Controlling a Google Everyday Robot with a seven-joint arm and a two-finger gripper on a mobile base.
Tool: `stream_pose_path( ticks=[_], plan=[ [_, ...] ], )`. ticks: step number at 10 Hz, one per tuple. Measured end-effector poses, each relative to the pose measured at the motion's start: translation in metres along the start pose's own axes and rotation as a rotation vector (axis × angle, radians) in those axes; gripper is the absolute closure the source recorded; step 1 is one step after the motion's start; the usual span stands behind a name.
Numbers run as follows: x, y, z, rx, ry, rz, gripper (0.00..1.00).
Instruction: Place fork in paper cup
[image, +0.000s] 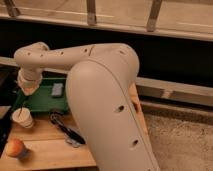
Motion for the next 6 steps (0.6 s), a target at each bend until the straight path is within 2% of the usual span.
stream_pose_path(
  ticks=[6],
  plan=[
    [-0.002,0.006,0.03,0.016,0.077,-0.018,0.94]
  ],
)
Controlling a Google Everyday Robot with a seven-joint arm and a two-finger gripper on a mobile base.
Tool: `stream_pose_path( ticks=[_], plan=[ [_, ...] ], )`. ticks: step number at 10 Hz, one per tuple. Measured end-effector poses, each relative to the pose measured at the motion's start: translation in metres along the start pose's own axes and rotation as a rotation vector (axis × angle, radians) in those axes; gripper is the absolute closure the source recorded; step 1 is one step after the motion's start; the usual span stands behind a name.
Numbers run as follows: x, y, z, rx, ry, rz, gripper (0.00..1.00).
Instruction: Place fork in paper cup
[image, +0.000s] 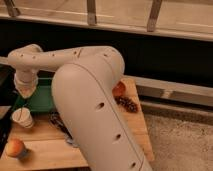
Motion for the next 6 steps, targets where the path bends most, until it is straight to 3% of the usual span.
stream_pose_path(
  ticks=[6],
  plan=[
    [0.006,-0.002,0.035,-0.008,0.073,0.002,0.94]
  ],
)
